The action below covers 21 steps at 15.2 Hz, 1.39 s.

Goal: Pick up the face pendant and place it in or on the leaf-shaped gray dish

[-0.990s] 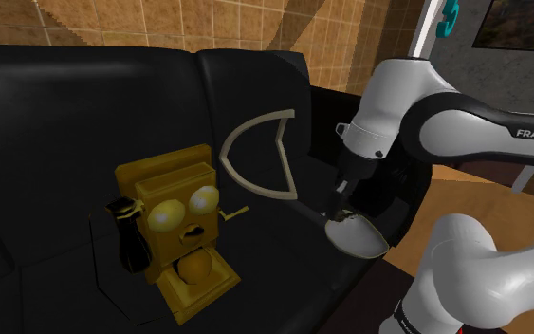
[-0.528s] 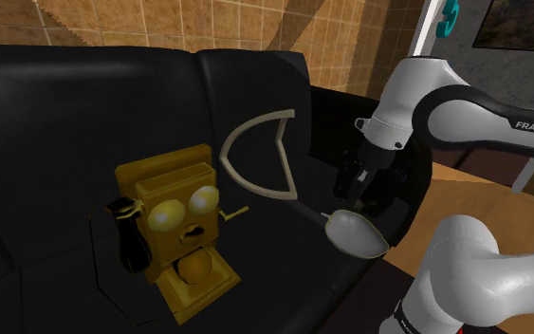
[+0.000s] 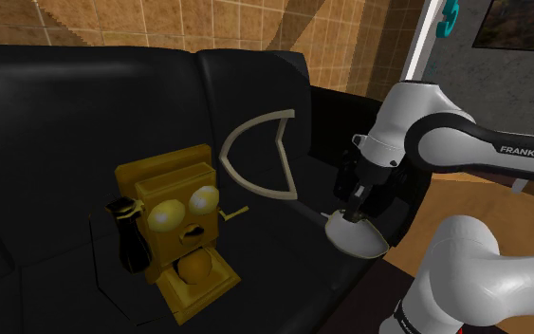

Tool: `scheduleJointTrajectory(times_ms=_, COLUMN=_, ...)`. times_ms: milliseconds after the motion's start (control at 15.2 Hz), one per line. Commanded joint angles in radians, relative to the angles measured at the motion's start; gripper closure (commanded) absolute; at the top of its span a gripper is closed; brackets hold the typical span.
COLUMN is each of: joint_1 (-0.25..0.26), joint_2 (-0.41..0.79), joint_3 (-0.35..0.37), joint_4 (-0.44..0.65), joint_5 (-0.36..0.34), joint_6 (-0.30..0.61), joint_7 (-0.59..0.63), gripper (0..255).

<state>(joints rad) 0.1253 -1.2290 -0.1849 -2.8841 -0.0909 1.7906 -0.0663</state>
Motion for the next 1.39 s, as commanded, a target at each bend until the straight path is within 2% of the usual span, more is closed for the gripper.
scheduleJointTrajectory(times_ms=0, joint_1=-0.003, joint_2=-0.002, joint_3=-0.004, joint_4=-0.026, joint_5=-0.004, joint_6=0.024, joint_7=-0.001, gripper=255)
scheduleJointTrajectory(times_ms=264, joint_1=-0.012, joint_2=-0.008, joint_3=-0.015, joint_4=-0.087, joint_5=-0.015, joint_6=0.078, joint_7=-0.006, gripper=255)
scheduleJointTrajectory(times_ms=792, joint_1=-0.012, joint_2=-0.008, joint_3=-0.015, joint_4=-0.087, joint_5=-0.015, joint_6=0.078, joint_7=-0.006, gripper=255)
scheduleJointTrajectory(times_ms=858, joint_1=-0.012, joint_2=-0.008, joint_3=-0.015, joint_4=-0.087, joint_5=-0.015, joint_6=0.078, joint_7=-0.006, gripper=0)
scheduleJointTrajectory(times_ms=1188, joint_1=-0.012, joint_2=-0.008, joint_3=-0.015, joint_4=-0.087, joint_5=-0.015, joint_6=0.078, joint_7=-0.006, gripper=0)
scheduleJointTrajectory(times_ms=1320, joint_1=-0.008, joint_2=-0.016, joint_3=-0.007, joint_4=-0.023, joint_5=-0.007, joint_6=0.007, joint_7=-0.006, gripper=0)
